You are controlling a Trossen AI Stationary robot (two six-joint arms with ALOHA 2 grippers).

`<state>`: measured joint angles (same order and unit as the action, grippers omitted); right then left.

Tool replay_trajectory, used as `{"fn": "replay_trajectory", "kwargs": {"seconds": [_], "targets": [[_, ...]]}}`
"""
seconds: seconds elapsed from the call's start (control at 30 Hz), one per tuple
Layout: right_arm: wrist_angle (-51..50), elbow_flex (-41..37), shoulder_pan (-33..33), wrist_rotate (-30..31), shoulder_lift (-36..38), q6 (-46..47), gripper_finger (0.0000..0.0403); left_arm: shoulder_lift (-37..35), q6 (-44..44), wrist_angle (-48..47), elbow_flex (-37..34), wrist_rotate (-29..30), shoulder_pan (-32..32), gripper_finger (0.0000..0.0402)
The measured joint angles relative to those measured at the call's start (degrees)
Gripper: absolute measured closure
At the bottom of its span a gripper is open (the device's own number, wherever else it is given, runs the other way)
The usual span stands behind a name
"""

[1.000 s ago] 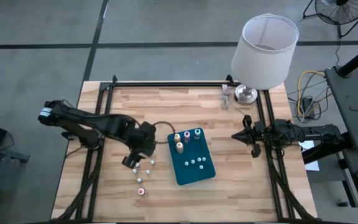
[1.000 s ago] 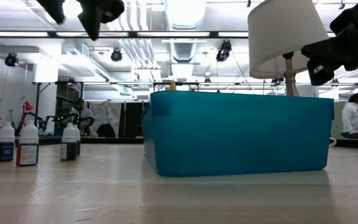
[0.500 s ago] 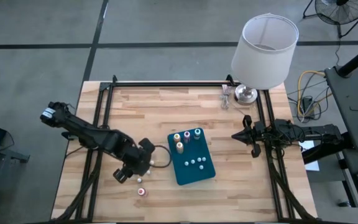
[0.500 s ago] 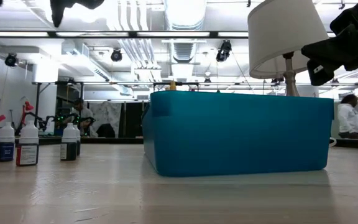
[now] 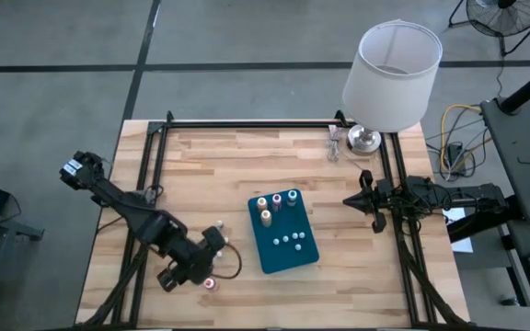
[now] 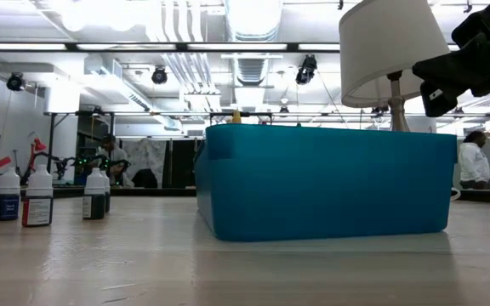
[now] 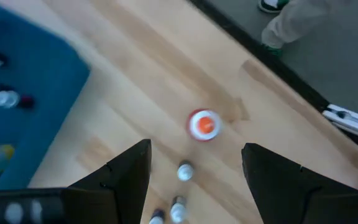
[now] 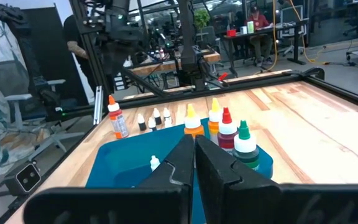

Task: Pick & Place food coloring
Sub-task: Put the large orange food coloring bottle into the blue bin

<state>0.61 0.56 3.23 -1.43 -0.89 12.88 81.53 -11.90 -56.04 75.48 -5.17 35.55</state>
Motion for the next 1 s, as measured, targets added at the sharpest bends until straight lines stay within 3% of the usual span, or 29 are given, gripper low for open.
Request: {"fn": "replay_trajectory", "kwargs": {"seconds": [1.0], "targets": [[0.0, 0.0, 0.0, 0.0, 0.0, 0.0, 0.0394, 13.2, 4.3, 6.1, -0.5, 2.7, 5.0, 0.0179]]}}
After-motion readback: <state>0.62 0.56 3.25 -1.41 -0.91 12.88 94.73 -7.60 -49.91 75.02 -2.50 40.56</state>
